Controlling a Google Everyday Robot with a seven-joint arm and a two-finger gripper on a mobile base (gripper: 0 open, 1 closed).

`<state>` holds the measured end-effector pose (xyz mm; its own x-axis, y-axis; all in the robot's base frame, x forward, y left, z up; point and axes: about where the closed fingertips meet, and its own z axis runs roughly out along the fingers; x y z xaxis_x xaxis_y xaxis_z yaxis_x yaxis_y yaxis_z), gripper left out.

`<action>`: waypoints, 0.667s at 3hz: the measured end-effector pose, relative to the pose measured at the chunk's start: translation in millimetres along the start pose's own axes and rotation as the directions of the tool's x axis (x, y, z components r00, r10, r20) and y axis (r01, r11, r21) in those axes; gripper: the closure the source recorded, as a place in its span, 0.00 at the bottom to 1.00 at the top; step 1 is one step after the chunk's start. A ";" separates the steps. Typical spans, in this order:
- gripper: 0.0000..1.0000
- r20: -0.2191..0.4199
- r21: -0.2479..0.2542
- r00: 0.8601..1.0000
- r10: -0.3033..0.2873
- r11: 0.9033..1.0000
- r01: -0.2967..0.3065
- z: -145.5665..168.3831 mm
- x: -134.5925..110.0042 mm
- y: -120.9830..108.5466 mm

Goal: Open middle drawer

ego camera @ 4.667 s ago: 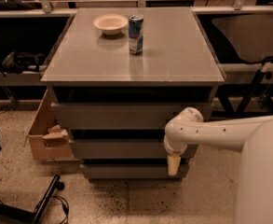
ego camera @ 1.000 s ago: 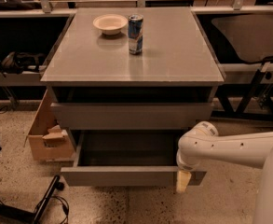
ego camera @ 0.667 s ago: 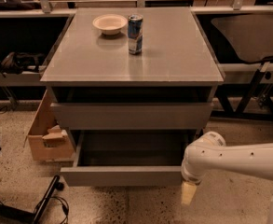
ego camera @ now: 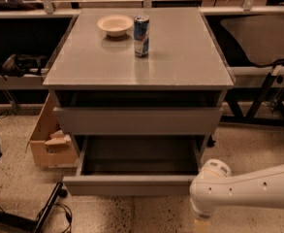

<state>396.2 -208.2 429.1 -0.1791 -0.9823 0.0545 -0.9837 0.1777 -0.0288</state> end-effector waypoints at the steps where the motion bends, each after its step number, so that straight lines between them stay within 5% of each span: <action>1: 0.64 -0.049 -0.031 0.999 0.011 0.999 -0.013 4.6 5.6 26.6; 2: 0.69 -0.057 -0.037 0.998 0.020 0.999 -0.023 5.8 7.3 31.7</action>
Offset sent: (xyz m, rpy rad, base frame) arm -0.0271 -0.0011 -0.0050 -0.0420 0.0383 -0.0149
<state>363.9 -210.1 422.8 -0.1998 -0.9736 0.1103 -0.9794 0.2018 0.0069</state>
